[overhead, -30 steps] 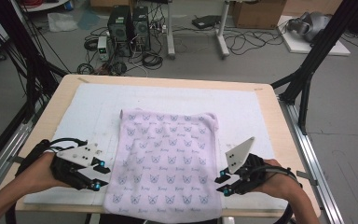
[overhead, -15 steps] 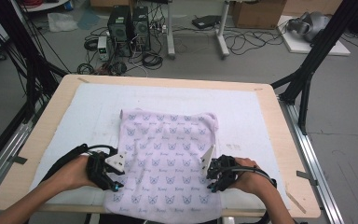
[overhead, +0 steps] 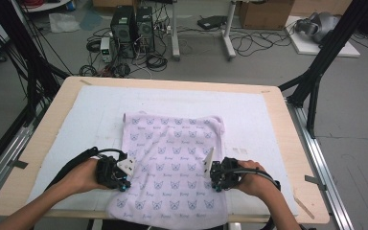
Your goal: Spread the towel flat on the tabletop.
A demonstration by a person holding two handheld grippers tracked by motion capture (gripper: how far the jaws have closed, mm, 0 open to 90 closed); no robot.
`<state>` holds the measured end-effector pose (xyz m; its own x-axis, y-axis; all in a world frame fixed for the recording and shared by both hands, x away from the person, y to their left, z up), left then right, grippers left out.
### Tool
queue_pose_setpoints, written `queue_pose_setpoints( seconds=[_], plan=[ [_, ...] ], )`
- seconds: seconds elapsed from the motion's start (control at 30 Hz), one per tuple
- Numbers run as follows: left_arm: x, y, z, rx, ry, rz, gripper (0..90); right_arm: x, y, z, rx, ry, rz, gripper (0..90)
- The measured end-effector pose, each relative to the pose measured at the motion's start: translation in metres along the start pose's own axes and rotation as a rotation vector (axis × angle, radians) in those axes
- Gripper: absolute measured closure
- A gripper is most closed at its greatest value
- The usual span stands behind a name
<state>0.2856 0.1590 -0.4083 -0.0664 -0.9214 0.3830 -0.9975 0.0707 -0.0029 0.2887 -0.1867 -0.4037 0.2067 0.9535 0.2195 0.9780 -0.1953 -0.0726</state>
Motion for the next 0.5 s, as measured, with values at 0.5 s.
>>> queue_pose_setpoints(
  seconds=[0.5],
  plan=[
    [-0.006, 0.029, -0.103, 0.131, 0.255, 0.026, 87.6, -0.039, -0.024, -0.098, -0.011, 0.405, 0.006, 89.2]
  ],
)
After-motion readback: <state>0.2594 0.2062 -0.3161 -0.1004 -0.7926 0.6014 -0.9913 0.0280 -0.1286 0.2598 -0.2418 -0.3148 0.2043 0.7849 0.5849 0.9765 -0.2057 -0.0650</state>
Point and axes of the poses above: each handheld gripper's, and its own axes: z roughly forward along the jaws, x roughly out of its top, y roughly to its right, the point moved 1 cm from there along z, roughly forward along the jaws, and after that the axes turned 8 degrees about z, right-handed, at the moved point
